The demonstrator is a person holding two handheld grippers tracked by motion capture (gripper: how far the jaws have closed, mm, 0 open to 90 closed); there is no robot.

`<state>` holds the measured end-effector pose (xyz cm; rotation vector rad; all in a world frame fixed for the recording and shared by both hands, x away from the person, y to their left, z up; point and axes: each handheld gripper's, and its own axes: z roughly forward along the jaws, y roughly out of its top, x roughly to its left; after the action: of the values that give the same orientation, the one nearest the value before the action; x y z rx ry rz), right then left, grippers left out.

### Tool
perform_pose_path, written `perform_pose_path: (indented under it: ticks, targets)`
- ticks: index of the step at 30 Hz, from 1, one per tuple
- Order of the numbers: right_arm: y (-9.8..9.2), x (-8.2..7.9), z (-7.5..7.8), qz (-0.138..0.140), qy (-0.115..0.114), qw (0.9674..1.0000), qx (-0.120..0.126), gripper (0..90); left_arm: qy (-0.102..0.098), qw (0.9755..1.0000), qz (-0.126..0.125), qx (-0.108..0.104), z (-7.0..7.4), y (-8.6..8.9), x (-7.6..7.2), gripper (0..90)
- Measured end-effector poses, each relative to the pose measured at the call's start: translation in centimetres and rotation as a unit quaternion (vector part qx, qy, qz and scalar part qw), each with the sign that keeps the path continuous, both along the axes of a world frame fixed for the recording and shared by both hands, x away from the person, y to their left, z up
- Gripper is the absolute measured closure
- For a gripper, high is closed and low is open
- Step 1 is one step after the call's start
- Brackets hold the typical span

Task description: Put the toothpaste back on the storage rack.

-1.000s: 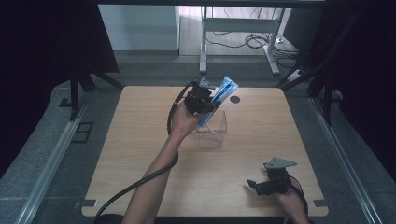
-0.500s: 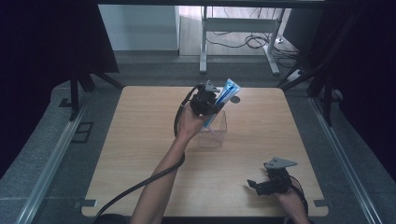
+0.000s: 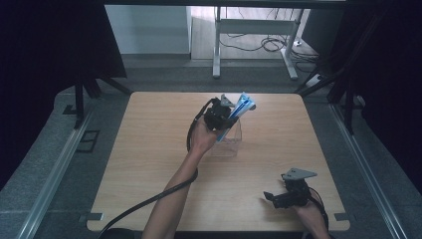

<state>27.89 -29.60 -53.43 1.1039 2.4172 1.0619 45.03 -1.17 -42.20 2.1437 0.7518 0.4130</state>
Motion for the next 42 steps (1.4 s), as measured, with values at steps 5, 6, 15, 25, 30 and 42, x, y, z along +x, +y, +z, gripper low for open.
perform_pose_path:
  ticks: [5, 6, 15, 25, 30, 42]
  targets:
    - [0.0, 0.0, 0.0, 0.000, -0.002, 1.0000, -0.001, 0.0, 0.002, 1.0000, -0.004, 0.006, -0.8, -0.1, -0.1, 72.1]
    - [0.0, 0.0, 0.0, 0.000, -0.002, 1.0000, -0.002, 0.0, 0.002, 1.0000, -0.004, 0.007, -1.0, -0.1, -0.2, 72.1]
    - [-0.1, 0.0, 0.0, -0.001, -0.002, 1.0000, -0.002, 0.0, 0.009, 0.9998, -0.010, 0.012, -2.0, -0.1, -0.3, 71.4]
    - [0.0, 0.0, -0.1, 0.001, -0.003, 1.0000, -0.005, 0.0, 0.018, 0.9993, -0.016, 0.029, -2.8, 0.3, -0.5, 70.8]
    - [0.0, 0.0, -0.1, 0.002, -0.001, 1.0000, -0.006, 0.0, 0.024, 0.9992, -0.016, 0.029, -3.1, 0.5, -0.6, 70.5]
    - [0.1, 0.0, -0.2, 0.006, 0.000, 0.9999, -0.009, 0.0, 0.042, 0.9985, -0.012, 0.034, -2.8, 0.4, -0.6, 65.4]
